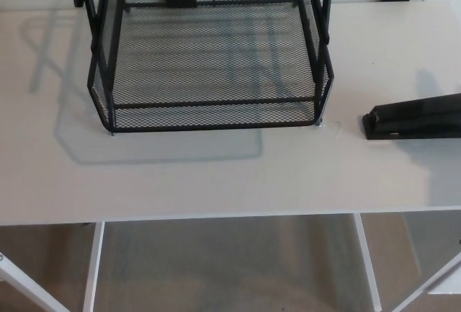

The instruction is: The robot walks towards a desk on which a file tray is kept in the middle and a stapler is kept to its right. The robot lifts the stapler using its right hand and places it on the file tray.

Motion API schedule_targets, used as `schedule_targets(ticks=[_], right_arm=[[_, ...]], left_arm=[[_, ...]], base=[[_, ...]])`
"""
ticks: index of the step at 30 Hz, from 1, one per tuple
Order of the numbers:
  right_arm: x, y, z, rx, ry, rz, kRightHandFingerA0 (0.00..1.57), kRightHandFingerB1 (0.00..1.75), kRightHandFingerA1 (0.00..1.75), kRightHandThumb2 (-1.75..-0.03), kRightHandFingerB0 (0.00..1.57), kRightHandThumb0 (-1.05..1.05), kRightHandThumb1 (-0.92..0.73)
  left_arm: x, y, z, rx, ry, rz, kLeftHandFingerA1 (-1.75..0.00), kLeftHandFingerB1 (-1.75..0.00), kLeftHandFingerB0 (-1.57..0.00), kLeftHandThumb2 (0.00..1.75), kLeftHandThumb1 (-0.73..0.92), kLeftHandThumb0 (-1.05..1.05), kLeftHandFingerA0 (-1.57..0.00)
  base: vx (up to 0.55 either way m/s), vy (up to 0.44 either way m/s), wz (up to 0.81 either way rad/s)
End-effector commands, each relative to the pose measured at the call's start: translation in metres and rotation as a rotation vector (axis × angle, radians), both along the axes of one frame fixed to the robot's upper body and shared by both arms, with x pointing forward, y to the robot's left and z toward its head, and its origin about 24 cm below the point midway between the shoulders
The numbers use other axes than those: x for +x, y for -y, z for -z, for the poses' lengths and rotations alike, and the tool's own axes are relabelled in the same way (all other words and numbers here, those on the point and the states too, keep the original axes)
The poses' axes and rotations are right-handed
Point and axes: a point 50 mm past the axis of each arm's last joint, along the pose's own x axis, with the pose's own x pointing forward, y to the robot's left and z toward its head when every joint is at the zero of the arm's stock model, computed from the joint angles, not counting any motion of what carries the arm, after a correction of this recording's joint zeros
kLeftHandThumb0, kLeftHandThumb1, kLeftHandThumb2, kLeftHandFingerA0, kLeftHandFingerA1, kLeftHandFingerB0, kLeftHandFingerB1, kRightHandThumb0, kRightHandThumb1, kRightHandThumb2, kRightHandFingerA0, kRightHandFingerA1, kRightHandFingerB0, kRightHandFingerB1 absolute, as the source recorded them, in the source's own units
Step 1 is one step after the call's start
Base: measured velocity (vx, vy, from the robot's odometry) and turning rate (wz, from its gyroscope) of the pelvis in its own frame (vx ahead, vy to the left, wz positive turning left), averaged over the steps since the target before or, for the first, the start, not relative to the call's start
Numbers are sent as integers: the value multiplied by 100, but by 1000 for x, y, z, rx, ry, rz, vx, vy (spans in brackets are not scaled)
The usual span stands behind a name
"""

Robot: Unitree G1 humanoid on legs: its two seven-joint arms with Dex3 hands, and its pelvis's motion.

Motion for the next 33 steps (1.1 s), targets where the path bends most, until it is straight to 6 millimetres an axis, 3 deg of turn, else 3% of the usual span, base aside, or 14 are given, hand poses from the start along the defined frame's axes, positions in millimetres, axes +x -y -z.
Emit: schedule_targets(ticks=[1,3,14,15,16,17,18,21,22,23,29,30,31,33], right_arm=[[28,-53,-11,-239,-148,-232,0,27,25,-83,0,-64,-37],[37,-65,-6,-283,-191,-260,2,28,18,-79,4,-62,-37],[68,-96,34,-446,-384,-293,0,34,13,-78,5,-57,-34],[69,-98,38,-466,-407,-299,0,29,18,-55,7,-67,-40],[69,-99,41,-480,-418,-305,0,32,10,-79,6,-61,-36],[71,-102,45,-474,-432,-309,0,29,20,-53,9,-63,-41],[71,-106,53,-452,-445,-315,0,29,22,-55,11,-58,-39],[72,-112,62,-506,-468,-345,0,35,9,-77,7,-61,-37],[72,-113,64,-497,-477,-345,0,31,21,-54,8,-64,-42],[73,-115,65,-497,-486,-342,0,37,13,-79,6,-61,-36],[79,-121,66,-636,-502,-354,0,35,17,-81,4,-63,-36],[78,-119,66,-639,-492,-367,0,31,33,-55,7,-66,-46],[78,-118,66,-630,-490,-367,0,34,23,-80,3,-60,-34],[80,-118,69,-655,-542,-354,0,21,7,-80,4,-71,-40]], left_arm=[[1,-1,-2,11,19,28,-64,-43,-10,90,55,-67,-40],[1,-1,-2,4,23,19,-64,-29,-17,61,71,-61,-48],[5,4,1,6,9,48,-53,-29,-16,62,72,-63,-40],[5,4,1,0,14,39,-51,-29,-16,62,69,-63,-39],[5,5,2,1,9,38,-49,-28,-16,61,69,-62,-40],[5,5,2,3,8,42,-49,-28,-16,61,69,-62,-40],[5,5,3,4,1,50,-57,-42,-10,90,57,-66,-33],[6,7,3,3,1,59,-56,-41,-9,90,58,-66,-32],[7,7,3,-12,12,57,-56,-41,-6,90,58,-64,-29],[7,8,4,-17,13,36,-48,-27,-16,61,69,-61,-41],[10,9,4,-15,14,39,-51,-27,-15,61,69,-61,-40],[11,10,5,-18,15,43,-57,-42,-9,89,57,-65,-32],[12,11,5,-23,19,44,-51,-27,-15,61,70,-60,-38],[12,12,6,-34,31,39,-57,-42,-10,88,56,-63,-33]], base=[[0,0,0],[0,0,0],[0,0,0],[0,0,0],[0,0,0],[0,0,0],[0,0,0],[0,0,0],[0,0,0],[0,0,0],[0,0,0],[0,0,0],[0,0,0],[0,0,0]])
